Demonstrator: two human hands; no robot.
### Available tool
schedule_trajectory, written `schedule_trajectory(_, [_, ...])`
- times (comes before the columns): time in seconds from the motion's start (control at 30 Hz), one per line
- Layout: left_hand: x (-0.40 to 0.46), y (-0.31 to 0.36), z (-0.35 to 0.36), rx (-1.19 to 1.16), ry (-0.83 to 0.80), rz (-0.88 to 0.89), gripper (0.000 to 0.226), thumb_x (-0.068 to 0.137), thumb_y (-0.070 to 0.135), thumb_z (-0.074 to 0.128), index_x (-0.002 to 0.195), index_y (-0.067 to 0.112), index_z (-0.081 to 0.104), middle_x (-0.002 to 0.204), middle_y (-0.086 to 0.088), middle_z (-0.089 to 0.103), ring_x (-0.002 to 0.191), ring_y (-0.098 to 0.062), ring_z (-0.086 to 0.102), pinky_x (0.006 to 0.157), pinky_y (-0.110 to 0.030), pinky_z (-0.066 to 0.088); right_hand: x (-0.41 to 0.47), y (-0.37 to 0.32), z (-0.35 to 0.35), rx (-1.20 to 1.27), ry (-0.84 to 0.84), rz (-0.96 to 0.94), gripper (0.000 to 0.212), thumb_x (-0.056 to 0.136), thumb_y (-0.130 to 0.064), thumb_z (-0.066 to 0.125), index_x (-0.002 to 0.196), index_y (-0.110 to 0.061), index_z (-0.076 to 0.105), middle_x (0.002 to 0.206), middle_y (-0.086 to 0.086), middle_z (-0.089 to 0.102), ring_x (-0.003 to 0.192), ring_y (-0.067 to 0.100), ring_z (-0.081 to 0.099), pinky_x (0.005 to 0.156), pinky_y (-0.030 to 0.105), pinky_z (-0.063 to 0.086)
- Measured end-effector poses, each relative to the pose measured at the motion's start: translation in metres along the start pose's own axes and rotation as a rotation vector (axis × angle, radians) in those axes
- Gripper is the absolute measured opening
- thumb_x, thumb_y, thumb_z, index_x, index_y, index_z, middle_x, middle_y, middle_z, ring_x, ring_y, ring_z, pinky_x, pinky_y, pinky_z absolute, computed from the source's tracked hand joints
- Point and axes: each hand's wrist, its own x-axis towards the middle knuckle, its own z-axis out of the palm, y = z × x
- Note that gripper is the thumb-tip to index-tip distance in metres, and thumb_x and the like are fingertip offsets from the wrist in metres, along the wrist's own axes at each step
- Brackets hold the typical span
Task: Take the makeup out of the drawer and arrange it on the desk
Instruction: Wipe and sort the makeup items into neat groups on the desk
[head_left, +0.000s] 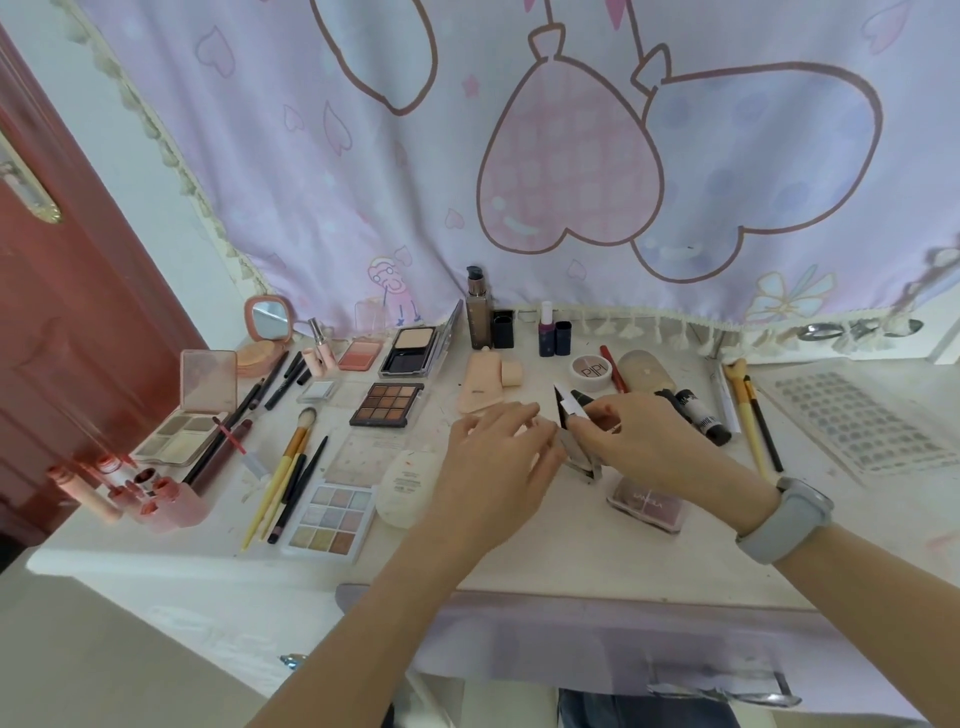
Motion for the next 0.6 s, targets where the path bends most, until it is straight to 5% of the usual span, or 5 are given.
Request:
schedule_trajectory(0.1, [0.003, -0.008, -0.002, 0.123, -0.133, 0.005, 0.040, 0.089, 0.051, 0.046, 0.118, 0.026, 0.059, 0.136, 0.007, 0.049, 0.129, -0.010, 0.038, 0.106, -0.034, 0.018, 0.000, 0.008, 0.000, 0.086, 0.014, 0.052, 0.034, 0.092, -0.033, 0.045, 0.088, -0.005, 0.063, 0.082, 0.009, 0.070, 0.080, 0.024, 0.067, 0.077, 0.037, 0.054])
schedule_trajectory(0.23, [0.007, -0.019, 0.002, 0.123, -0.237, -0.045, 0.048, 0.095, 0.035, 0.046, 0.141, 0.028, 0.034, 0.138, 0.003, 0.045, 0.120, -0.016, 0.045, 0.105, -0.032, 0.022, -0.001, 0.019, 0.003, 0.381, -0.005, 0.110, 0.008, 0.093, -0.026, 0.049, 0.097, -0.028, 0.054, 0.078, -0.004, 0.067, 0.071, 0.012, 0.069, 0.067, 0.023, 0.057])
schedule_trajectory(0.37, [0.006, -0.025, 0.007, 0.126, -0.342, -0.066, 0.045, 0.097, 0.029, 0.040, 0.141, 0.034, 0.031, 0.149, 0.001, 0.030, 0.127, -0.020, 0.041, 0.112, -0.041, 0.017, 0.001, 0.026, 0.010, 0.591, 0.011, 0.155, 0.033, 0.092, -0.022, 0.051, 0.124, -0.030, 0.046, 0.075, -0.001, 0.064, 0.073, 0.017, 0.069, 0.080, 0.038, 0.057])
schedule_trajectory(0.5, [0.006, -0.028, 0.009, 0.108, -0.356, -0.087, 0.035, 0.097, 0.040, 0.036, 0.129, 0.031, 0.044, 0.142, 0.003, 0.039, 0.128, -0.018, 0.039, 0.112, -0.047, 0.011, 0.003, 0.021, 0.017, 0.660, 0.034, 0.144, 0.046, 0.093, -0.017, 0.048, 0.137, -0.026, 0.037, 0.077, 0.014, 0.058, 0.085, 0.034, 0.064, 0.079, 0.038, 0.057])
schedule_trajectory(0.6, [0.010, -0.030, 0.007, 0.150, -0.358, -0.131, 0.033, 0.096, 0.042, 0.035, 0.120, 0.026, 0.051, 0.125, 0.004, 0.051, 0.122, -0.015, 0.043, 0.111, -0.046, 0.012, 0.009, 0.016, 0.023, 0.670, 0.033, 0.147, 0.044, 0.093, -0.019, 0.049, 0.135, -0.026, 0.039, 0.086, 0.011, 0.066, 0.085, 0.025, 0.066, 0.080, 0.042, 0.056])
